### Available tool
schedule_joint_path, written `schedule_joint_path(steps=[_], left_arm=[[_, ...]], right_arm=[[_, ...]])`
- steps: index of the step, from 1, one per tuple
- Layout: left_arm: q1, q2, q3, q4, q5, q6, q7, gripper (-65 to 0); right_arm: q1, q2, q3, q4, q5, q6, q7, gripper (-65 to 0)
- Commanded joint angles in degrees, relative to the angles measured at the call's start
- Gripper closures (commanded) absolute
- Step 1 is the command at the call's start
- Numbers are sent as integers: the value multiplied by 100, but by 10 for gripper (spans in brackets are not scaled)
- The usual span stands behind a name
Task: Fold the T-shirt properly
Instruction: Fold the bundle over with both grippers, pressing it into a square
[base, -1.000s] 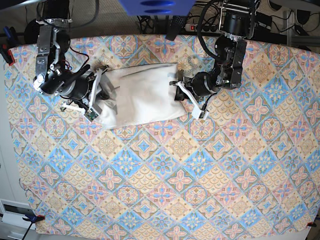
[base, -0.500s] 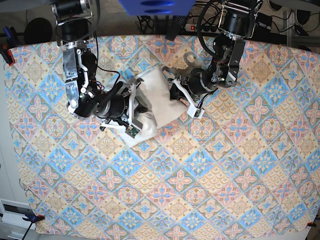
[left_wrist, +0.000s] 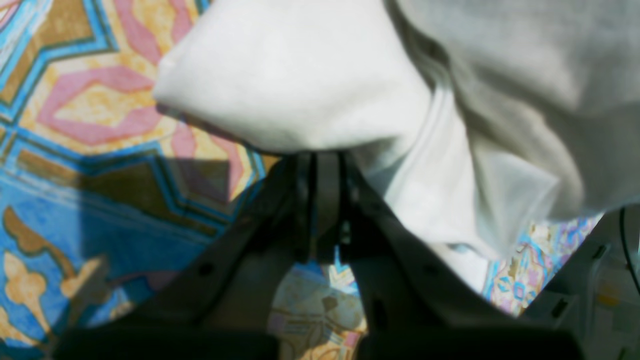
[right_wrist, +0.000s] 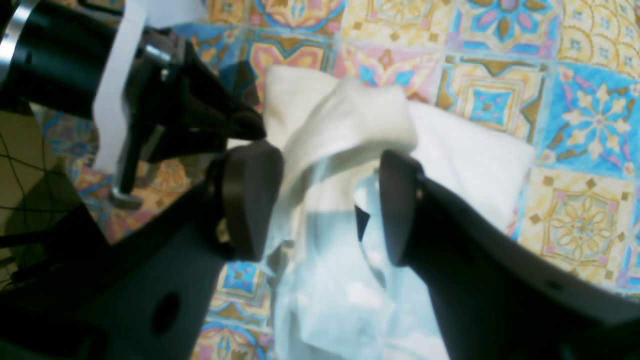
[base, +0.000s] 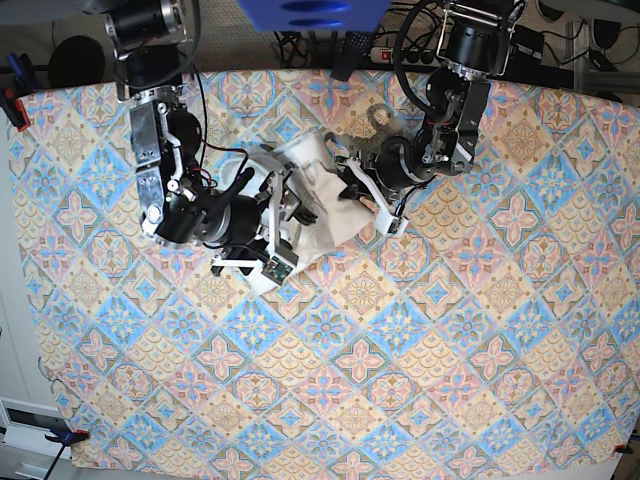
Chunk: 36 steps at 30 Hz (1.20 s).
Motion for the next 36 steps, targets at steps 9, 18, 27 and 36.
schedule_joint_path(steps=[9,18,27,36], left_arm=[[212,-213,5,68,22,-3,163,-7],[731,-459,40,1238,31,-3,216,-7],[740,-415,40,1220,31,-3,216,-8],[748,-406,40,1053,22,-3,181,-8]], right_arm=[[69,158,1342,246,87,14,503,-311],[122,448,1544,-1213,-1214,14,1382,-115],[78,440,173,-1301,-1618,14,1557,-86],[113,396,-1102,-686,-1618,14,1557,-87]])
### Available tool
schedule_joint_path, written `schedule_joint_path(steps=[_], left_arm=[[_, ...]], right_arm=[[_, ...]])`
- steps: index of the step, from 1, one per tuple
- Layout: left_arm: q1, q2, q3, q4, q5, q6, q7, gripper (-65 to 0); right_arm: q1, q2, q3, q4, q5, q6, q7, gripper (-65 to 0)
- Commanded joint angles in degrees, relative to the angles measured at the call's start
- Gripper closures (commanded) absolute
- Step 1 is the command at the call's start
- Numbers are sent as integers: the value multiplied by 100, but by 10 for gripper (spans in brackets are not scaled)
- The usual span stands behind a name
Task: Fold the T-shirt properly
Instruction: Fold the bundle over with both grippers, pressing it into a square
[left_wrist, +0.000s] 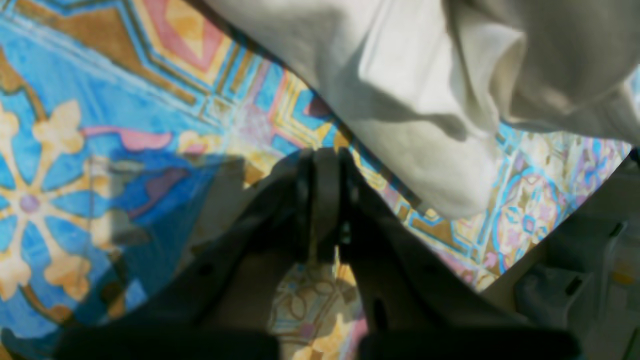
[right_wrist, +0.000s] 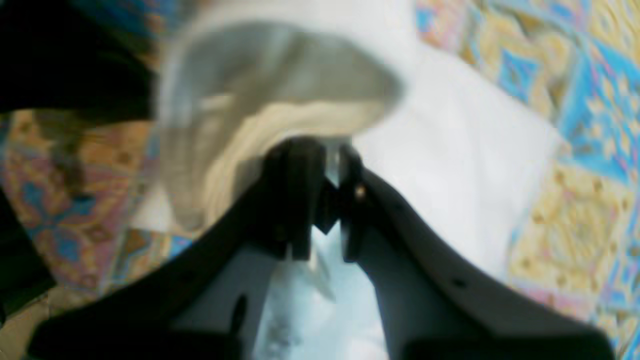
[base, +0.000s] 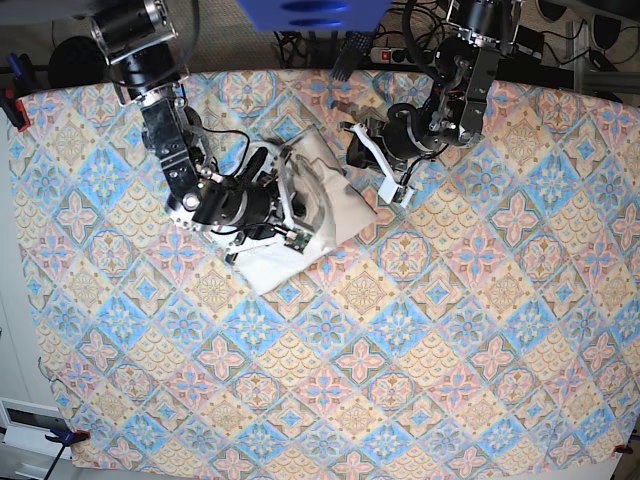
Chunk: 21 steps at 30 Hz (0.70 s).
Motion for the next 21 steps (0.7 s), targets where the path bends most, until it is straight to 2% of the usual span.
schedule_joint_path(steps=[1,4,9,11,15,18,21], left_arm=[[-30,5,-6,80,-50,-27,-40,-8],[23,5,-6,89,-50,-27,-40,-8],[410,-48,-41,494,-50,-27,-40,-8],[568,-188,-49,731,-50,-27,-49,-8],[595,-329,-49,810,-50,-27,-49,-8],[630,-426,-41,1003,-50,-27,-5,-8],[1008,-426,-6,1654,-59,-27,110,-8]], right_arm=[[117,-92,-51,68,49,-3,84,-88],[117,-418,-148,-55,41,-3,84,-90],[548,-752,-139,-415,41,-3,119,-90],[671,-875,-113,-547,41,-3,119,-89],[759,-875,-25,-512,49,-3,119,-86],[759,-875,424,-512,32,-3,119,-87],[759,-813,978,-530,23,-3,128,-90]])
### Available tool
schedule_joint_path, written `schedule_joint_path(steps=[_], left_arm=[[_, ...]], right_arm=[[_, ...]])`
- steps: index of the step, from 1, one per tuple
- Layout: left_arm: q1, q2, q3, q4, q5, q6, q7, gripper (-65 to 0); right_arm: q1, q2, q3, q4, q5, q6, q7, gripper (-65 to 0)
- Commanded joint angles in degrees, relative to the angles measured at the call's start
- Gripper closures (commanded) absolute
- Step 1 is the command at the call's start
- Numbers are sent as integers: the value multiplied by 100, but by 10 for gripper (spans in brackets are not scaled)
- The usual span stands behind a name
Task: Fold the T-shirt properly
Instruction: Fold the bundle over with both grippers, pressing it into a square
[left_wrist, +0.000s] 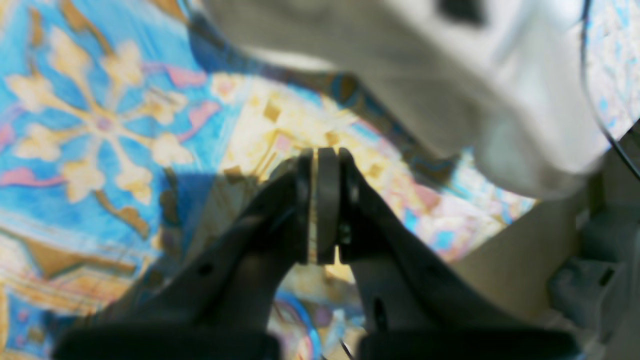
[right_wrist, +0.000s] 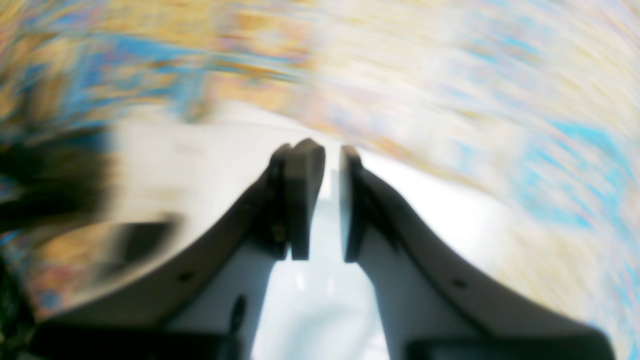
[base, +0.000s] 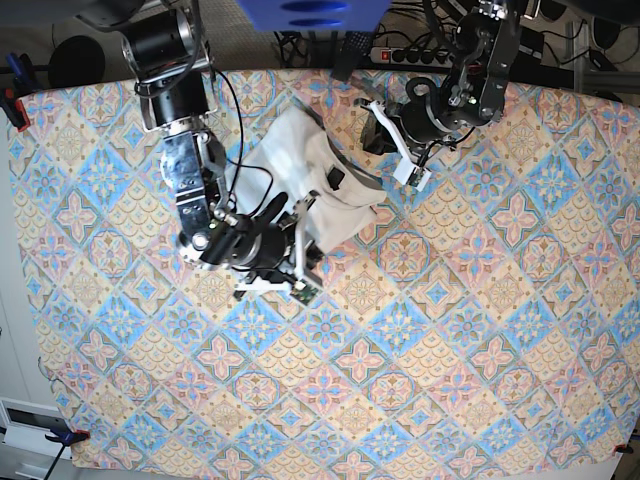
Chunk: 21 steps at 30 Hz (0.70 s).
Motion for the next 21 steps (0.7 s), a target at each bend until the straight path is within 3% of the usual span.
schedule_joint_path(steps=[1,8,11,13,18,21], left_arm=[[195,5,27,392,-83,-80,71,-8],[389,58,572,1131,-83,-80,458,-8],[231,400,713,1034,5,-71,484,-8],[108,444,704,841,5,-71,440,-8],[-350,796,722,111,14,-71,440,-8],[-692,831,731,-408,5,-71,440,-8]], right_arm=[[99,77,170,87,49,17,122,-90],[794,182,495,-423,14,17,122,-87],[1163,156,477,-915,-320,17,122,-86],[1374,147,469,-1250,-549,17,148,-87],[1848,147,-24,-2340,-654,17,764,-86],[2068,147,-428,-3087,-654,17,1177,-86]])
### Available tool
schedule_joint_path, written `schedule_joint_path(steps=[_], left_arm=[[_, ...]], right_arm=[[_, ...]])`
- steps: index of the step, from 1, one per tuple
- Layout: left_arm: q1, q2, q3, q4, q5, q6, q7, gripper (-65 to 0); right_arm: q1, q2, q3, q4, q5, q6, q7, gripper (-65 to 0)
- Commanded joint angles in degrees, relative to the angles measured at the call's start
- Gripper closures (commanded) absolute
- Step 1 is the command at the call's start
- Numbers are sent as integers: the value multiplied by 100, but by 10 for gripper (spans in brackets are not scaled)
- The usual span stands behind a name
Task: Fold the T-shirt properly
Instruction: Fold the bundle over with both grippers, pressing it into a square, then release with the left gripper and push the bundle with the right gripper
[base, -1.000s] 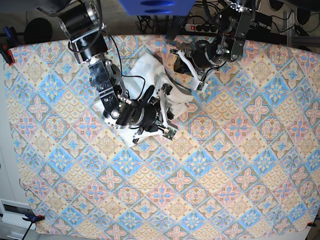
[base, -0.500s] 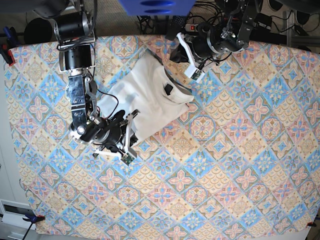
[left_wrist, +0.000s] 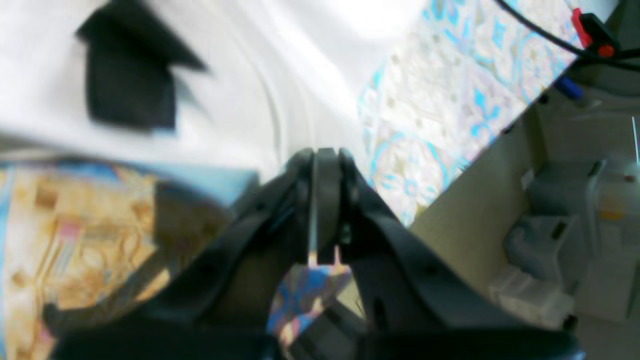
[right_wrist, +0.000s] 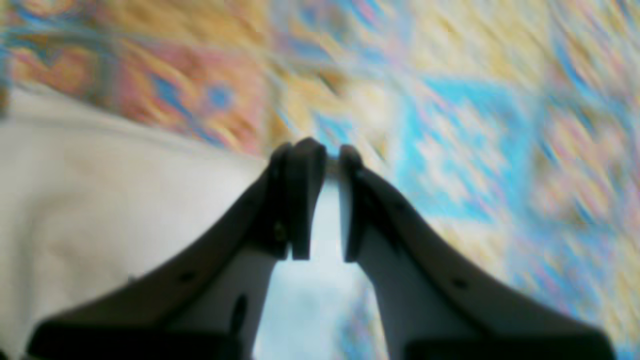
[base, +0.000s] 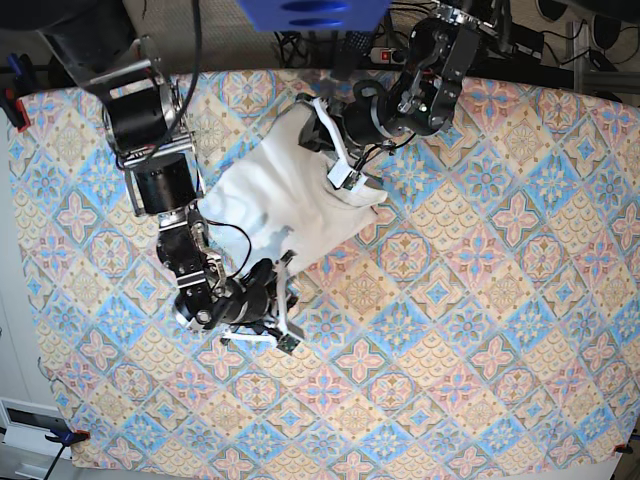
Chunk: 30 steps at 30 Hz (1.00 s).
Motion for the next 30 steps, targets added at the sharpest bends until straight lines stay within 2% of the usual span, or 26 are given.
schedule_joint_path(steps=[1,3,7,14,18,22,25,30], left_arm=[[-166,29,7,-79,-47,-18,-54,-9],[-430,187,7,-421,-21,-18,-63,-9],[-826,214,-2,-1002,252,-18,-98,-8],[-1177,-59,-10,-1151,665,-18,-397,-9],[-1520,-279,-10,-1221,656,-18,-414,-10],[-2092,-261,-10,-1828,647,-18,-423,-10],[-2505,-191,7,-2285,630,-18,-511,-10],[-3068,249,34,-3287,656,-18,-1302,-12]], right_arm=[[169,7,-79,-182,15,8,150,-86],[169,25,-246,-727,6,8,511,-86],[327,51,-475,-1421,6,8,810,-86],[327,772,-615,-1386,6,8,669,-86],[-130,1238,-571,-568,24,8,221,-86],[-807,1669,-475,777,41,8,-315,-86],[-1369,1730,-35,1603,41,8,-693,-86],[-2257,1730,827,2772,41,8,-1124,-86]])
